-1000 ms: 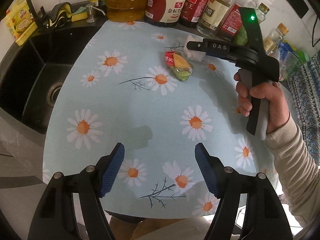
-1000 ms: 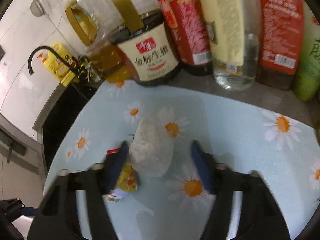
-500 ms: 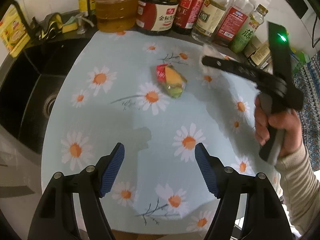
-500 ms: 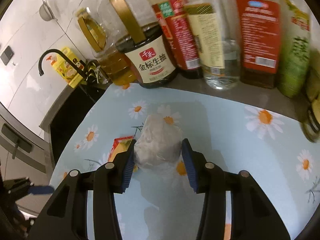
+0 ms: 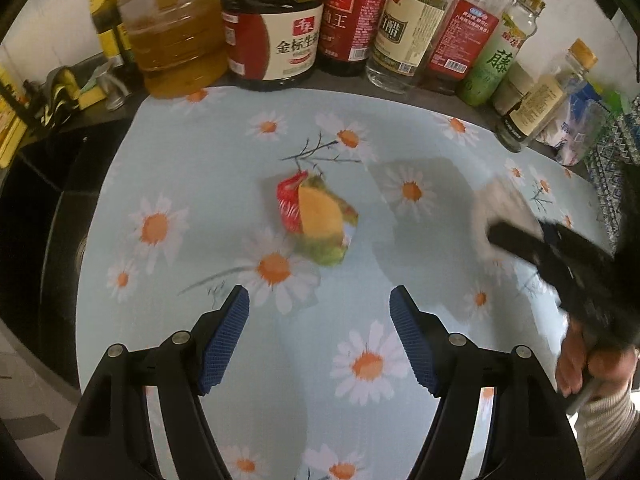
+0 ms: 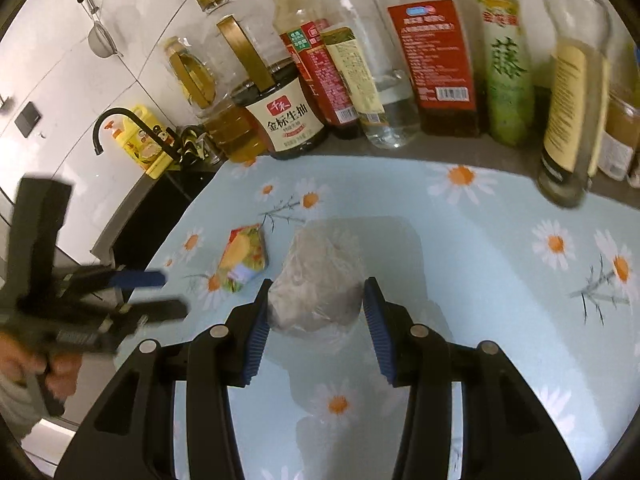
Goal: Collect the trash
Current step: 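Grasp the red-and-yellow snack wrapper with the left tool, then carry the snack wrapper and tissue down over the black bin with both tools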
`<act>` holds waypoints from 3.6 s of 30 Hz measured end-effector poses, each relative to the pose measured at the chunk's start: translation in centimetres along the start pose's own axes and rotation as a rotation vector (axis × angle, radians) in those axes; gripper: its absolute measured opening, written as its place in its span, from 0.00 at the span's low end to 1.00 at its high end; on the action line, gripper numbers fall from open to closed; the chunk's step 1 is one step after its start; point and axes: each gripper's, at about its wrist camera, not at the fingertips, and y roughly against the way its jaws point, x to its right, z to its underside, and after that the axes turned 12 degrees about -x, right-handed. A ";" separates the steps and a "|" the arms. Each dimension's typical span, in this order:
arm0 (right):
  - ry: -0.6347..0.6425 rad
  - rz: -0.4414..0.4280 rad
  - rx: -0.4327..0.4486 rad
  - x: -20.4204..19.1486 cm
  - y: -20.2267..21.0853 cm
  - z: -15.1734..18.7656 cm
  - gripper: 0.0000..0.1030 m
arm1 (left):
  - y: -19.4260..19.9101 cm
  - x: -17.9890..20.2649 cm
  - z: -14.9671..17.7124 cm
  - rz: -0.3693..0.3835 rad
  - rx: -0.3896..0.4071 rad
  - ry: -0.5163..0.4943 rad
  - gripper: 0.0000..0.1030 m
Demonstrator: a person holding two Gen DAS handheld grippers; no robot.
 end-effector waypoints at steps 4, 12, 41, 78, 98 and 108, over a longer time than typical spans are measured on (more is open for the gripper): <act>-0.025 -0.026 0.004 0.4 0.8 1.3 0.45 | -1.3 0.4 -1.8 -0.025 -0.021 -0.030 0.69; -0.066 -0.052 0.006 1.9 1.5 3.0 0.45 | -3.1 0.3 -4.4 -0.067 -0.067 -0.043 0.69; -0.111 -0.068 -0.009 3.8 1.2 4.4 0.45 | -6.1 1.1 -7.8 -0.099 -0.101 -0.050 0.58; -0.139 0.107 0.008 -9.4 1.5 10.5 0.45 | 3.4 -3.3 7.5 0.117 0.053 -0.242 0.58; -0.153 0.183 0.044 -21.5 1.0 14.9 0.45 | 6.6 -9.9 17.1 0.240 0.115 -0.280 0.58; -0.165 0.205 0.026 -26.6 -0.8 18.8 0.45 | 6.7 -13.0 21.9 0.283 0.114 -0.299 0.58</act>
